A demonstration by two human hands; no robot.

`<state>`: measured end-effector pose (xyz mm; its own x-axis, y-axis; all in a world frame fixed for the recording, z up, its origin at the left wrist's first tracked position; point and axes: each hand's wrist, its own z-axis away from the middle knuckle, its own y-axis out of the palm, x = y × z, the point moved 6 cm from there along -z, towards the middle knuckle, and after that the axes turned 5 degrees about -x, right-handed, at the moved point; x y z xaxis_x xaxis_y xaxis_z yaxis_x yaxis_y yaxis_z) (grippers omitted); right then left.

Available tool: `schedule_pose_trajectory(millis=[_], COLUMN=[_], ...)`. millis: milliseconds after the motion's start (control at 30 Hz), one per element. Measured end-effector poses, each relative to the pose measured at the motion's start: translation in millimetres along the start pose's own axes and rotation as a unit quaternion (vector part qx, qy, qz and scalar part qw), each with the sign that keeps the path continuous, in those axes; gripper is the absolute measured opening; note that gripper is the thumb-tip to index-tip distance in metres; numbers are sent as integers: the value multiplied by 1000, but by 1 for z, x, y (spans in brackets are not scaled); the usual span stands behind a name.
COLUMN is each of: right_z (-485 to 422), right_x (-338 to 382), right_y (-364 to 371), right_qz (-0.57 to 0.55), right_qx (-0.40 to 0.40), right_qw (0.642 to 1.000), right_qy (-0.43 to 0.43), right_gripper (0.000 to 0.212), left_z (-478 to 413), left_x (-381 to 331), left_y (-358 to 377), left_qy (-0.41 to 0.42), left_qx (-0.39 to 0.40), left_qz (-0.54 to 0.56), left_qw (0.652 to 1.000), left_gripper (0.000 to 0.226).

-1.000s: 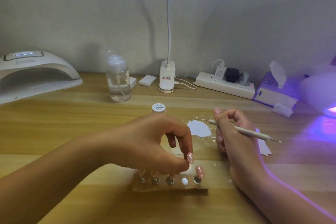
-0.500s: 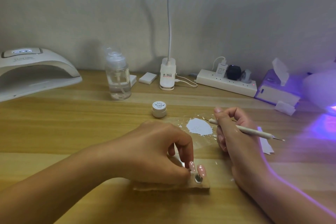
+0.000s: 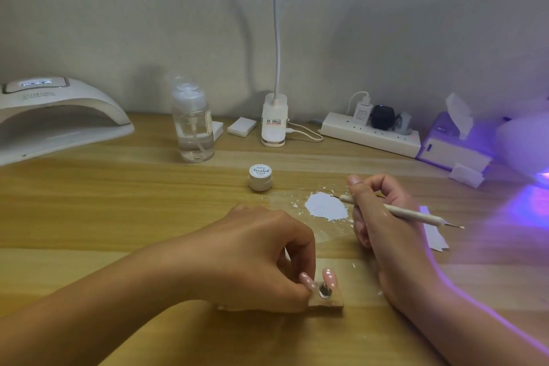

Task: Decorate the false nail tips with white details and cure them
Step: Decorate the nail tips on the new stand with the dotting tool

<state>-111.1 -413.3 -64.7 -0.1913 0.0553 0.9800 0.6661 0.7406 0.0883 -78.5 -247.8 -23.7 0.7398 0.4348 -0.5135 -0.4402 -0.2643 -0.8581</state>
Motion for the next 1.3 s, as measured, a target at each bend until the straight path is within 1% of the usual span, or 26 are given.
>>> schedule_pose_trajectory(millis=[167,367,633,733,833,867,1033,1300], right_z=[0,0,0,0,0,0,0,0], right_x=[1,1,0,0,0,0,1,1], right_y=[0,1,0,1,0,0,1,2], right_qz=[-2,-7,1,-2,0,2,-3,2], right_qx=[1,2,7,4,5,6,12,9], right_qw=[1000,1000,1000,1000,1000,1000,1000,1000], right_qy=[2,3,-2,-4,-3,-3,1,0], right_gripper=[28,28,32,31,29,29,30,30], left_z=[0,4,4,4,6,7,6,7], left_x=[-1,-5,-9,-7,1,3,5,4], left_y=[-3,-9,-8,-9,-12,-14,-14,-12], left_qy=[0,42,53,51,21,13,0,6], left_qx=[3,-60,-64,-40,19,32,67,79], left_qz=[2,-78,-82,-89,-101,-107,-94,-92], left_qw=[1000,994,993,994,994,994,993,993], left_gripper=[4,15,12,15,27,28,19,14])
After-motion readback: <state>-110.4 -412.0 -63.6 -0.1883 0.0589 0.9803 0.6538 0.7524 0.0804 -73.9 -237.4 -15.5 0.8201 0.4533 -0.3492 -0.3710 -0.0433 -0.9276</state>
